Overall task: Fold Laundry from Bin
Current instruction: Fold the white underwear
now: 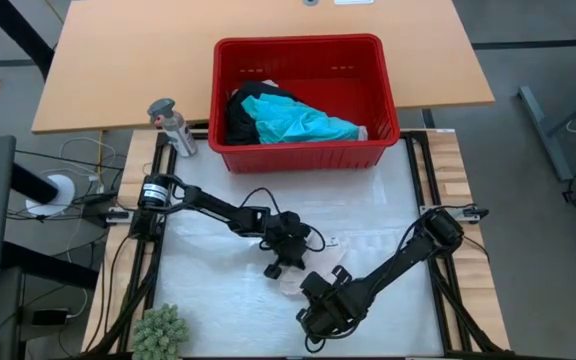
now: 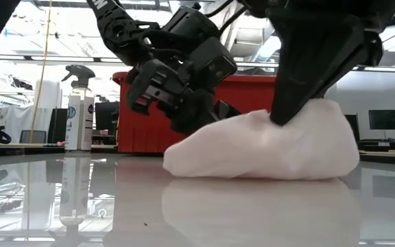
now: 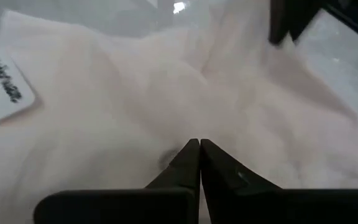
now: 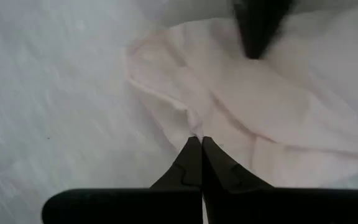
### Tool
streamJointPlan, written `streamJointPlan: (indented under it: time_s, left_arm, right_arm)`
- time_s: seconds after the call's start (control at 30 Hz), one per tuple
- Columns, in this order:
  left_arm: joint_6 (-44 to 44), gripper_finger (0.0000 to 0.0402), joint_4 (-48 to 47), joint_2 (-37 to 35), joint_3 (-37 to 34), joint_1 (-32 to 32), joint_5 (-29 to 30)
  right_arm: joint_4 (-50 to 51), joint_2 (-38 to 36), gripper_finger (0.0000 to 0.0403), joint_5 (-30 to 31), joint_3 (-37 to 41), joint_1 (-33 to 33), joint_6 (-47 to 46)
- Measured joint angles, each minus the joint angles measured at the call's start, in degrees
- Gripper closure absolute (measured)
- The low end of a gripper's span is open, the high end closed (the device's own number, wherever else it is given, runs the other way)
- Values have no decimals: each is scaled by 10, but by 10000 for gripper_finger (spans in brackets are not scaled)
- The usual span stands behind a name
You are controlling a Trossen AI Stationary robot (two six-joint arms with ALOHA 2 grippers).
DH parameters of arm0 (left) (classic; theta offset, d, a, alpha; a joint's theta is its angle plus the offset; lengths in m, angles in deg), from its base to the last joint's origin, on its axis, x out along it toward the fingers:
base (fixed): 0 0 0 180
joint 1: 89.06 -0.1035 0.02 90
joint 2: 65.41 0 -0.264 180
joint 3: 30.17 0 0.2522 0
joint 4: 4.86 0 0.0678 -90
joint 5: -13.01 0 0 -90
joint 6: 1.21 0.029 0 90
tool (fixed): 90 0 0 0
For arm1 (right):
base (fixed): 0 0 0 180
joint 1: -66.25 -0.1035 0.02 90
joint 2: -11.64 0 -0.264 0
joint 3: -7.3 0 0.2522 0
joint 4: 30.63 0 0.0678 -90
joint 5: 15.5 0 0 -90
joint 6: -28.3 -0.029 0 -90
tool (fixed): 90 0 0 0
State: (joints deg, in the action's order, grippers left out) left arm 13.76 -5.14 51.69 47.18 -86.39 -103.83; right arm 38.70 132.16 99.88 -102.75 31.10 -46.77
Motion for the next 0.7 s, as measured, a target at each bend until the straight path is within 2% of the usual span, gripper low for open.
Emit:
streamJointPlan:
  time_s: [0.4, 0.57, 0.7]
  left_arm:
    - [-39, 401, 12, 21, 0, -3, 3]
    - [-87, 401, 11, 21, 0, -11, 2]
    - [-153, 401, 7, 14, 3, -21, 1]
  right_arm:
    - [116, -33, 385, 27, 0, -17, -174]
    - [168, -36, 385, 18, 0, -16, -236]
    - [178, -36, 385, 16, 0, -16, -245]
